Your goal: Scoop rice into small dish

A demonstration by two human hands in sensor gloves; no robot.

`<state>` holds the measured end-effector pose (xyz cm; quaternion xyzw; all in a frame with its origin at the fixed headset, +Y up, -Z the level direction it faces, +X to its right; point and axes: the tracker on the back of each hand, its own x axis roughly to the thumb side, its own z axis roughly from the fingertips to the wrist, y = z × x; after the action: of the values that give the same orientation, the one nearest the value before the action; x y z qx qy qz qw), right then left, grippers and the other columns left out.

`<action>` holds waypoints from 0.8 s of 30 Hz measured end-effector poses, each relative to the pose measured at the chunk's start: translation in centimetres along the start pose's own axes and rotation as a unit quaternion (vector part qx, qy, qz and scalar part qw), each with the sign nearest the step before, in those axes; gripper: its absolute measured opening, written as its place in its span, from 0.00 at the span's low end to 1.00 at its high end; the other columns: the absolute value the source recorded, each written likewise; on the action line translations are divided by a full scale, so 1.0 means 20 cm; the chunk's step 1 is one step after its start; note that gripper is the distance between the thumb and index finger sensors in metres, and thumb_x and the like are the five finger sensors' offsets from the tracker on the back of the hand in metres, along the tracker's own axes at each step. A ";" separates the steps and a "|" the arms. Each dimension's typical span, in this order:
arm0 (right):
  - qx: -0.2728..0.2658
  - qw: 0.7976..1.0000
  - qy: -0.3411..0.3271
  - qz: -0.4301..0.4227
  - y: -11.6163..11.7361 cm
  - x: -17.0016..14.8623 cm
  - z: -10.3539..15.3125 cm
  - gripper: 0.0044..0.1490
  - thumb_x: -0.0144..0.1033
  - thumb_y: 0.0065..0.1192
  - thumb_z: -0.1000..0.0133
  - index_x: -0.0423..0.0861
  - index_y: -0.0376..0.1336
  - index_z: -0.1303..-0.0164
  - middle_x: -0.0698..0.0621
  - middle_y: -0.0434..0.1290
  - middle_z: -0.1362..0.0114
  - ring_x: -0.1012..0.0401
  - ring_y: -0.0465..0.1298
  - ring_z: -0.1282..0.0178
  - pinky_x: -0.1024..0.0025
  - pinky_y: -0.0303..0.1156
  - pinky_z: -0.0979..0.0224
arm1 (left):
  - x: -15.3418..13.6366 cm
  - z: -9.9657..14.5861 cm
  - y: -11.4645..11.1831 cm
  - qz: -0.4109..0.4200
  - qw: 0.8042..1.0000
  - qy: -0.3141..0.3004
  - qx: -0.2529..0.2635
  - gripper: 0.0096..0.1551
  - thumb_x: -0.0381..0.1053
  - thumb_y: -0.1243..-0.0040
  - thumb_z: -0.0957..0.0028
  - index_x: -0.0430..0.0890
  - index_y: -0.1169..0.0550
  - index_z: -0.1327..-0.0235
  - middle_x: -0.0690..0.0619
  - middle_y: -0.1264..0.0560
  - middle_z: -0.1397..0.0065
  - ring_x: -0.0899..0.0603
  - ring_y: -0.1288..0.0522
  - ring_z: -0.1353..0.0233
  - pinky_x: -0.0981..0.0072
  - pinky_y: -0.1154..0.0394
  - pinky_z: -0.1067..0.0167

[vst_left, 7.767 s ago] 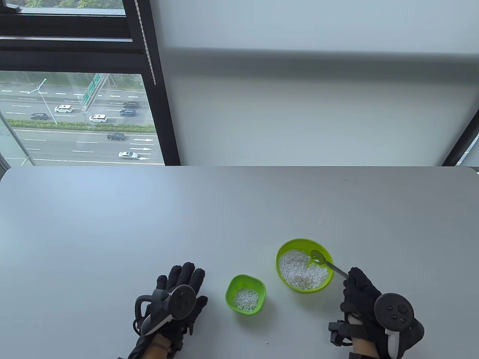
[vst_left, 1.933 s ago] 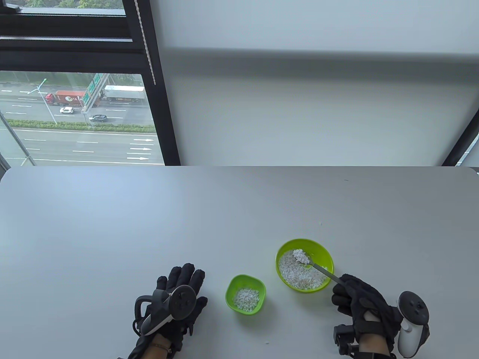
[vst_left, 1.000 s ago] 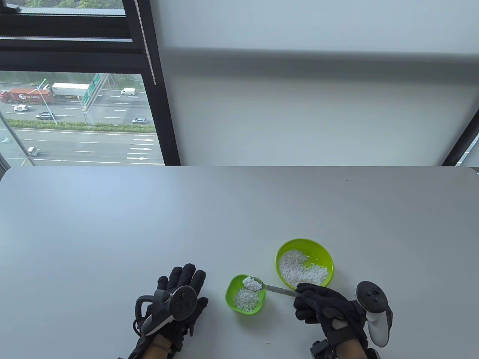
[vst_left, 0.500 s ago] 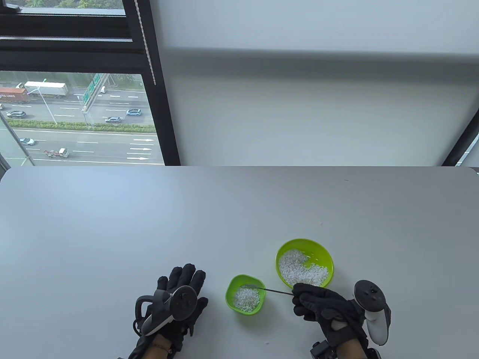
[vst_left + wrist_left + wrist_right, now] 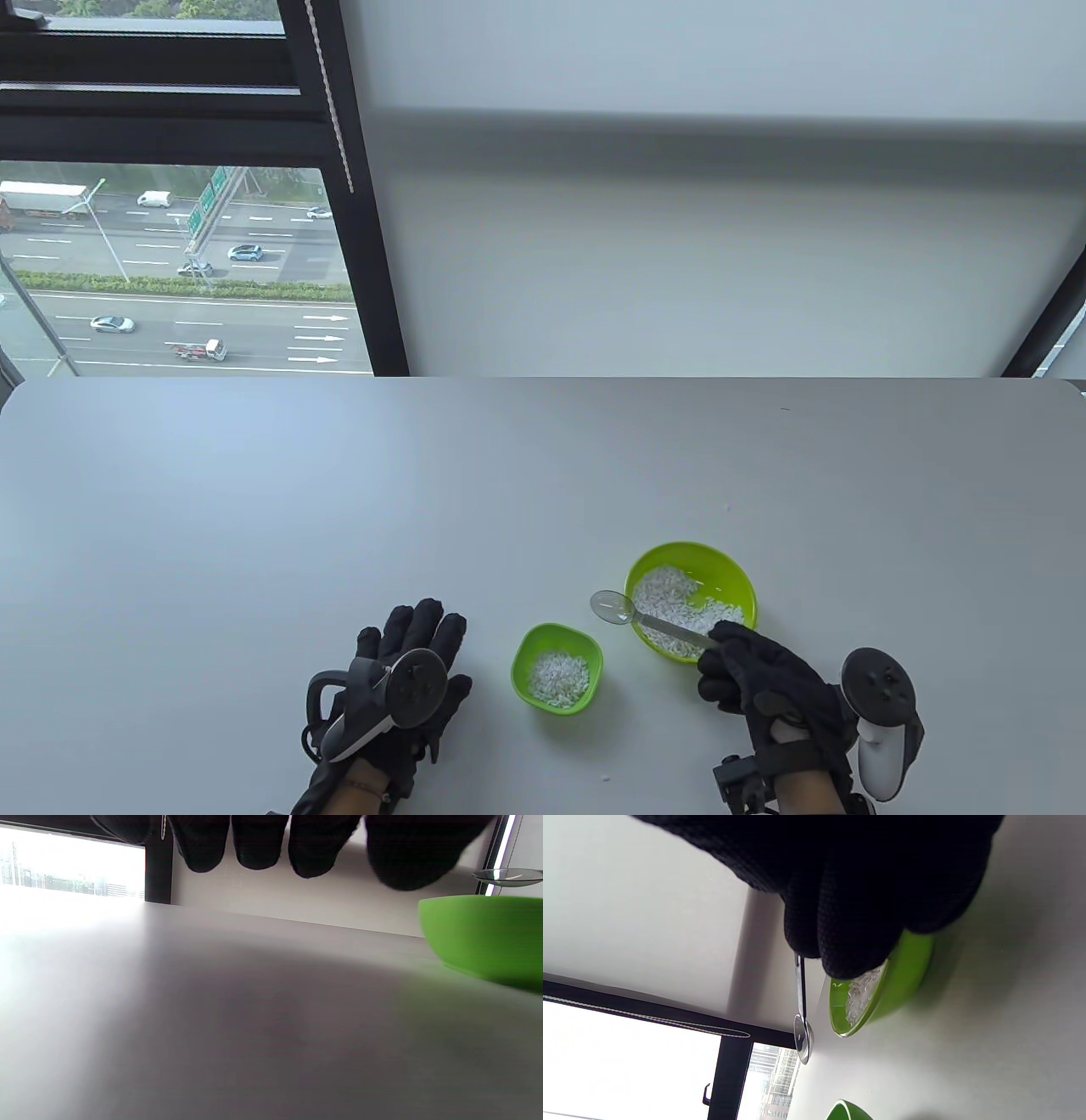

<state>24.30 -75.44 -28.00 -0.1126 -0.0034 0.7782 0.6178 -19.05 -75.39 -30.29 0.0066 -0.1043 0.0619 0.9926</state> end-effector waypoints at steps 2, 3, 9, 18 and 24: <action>-0.034 0.999 -0.007 0.015 -0.03 0.00 0.01 0.28 0.43 0.63 0.42 0.42 0.70 0.36 0.50 0.84 0.46 0.60 0.87 0.56 0.63 0.82 0.48 | 0.00 0.00 0.00 0.000 1.000 0.000 -0.001 0.44 0.70 0.41 0.54 0.59 0.31 0.21 0.52 0.38 0.11 0.36 0.36 0.16 0.35 0.39 0.26; -0.052 0.998 -0.012 0.025 -0.04 0.00 0.01 0.28 0.43 0.63 0.42 0.42 0.70 0.36 0.50 0.84 0.46 0.60 0.87 0.56 0.63 0.82 0.48 | 0.00 0.00 0.00 0.000 1.000 0.000 0.000 0.44 0.70 0.41 0.54 0.59 0.31 0.21 0.52 0.38 0.11 0.36 0.35 0.16 0.35 0.39 0.26; -0.112 0.993 -0.006 0.040 -0.10 -0.01 0.01 0.28 0.42 0.65 0.43 0.40 0.71 0.38 0.48 0.84 0.47 0.59 0.87 0.57 0.61 0.82 0.50 | 0.00 0.00 0.00 0.002 1.000 0.002 -0.001 0.44 0.70 0.41 0.54 0.59 0.31 0.21 0.52 0.38 0.11 0.36 0.35 0.16 0.35 0.39 0.26; -0.153 0.986 0.029 0.053 -0.14 -0.06 -0.01 0.27 0.40 0.66 0.45 0.41 0.72 0.38 0.46 0.84 0.46 0.56 0.87 0.56 0.58 0.81 0.49 | 0.00 0.00 0.00 0.002 1.000 0.003 -0.001 0.44 0.70 0.41 0.54 0.59 0.31 0.21 0.52 0.38 0.11 0.36 0.35 0.16 0.35 0.39 0.26; -0.154 0.986 0.035 0.058 -0.14 -0.06 -0.01 0.27 0.38 0.67 0.45 0.42 0.72 0.37 0.45 0.83 0.44 0.54 0.86 0.55 0.57 0.80 0.48 | 0.00 0.00 0.00 0.002 1.000 0.002 -0.002 0.44 0.70 0.41 0.54 0.59 0.31 0.21 0.52 0.38 0.11 0.36 0.36 0.16 0.35 0.39 0.26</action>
<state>27.22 -75.98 -27.60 -0.2333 -0.0950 0.7987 0.5465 -19.13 -75.40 -30.31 0.0042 -0.1026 0.0634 0.9927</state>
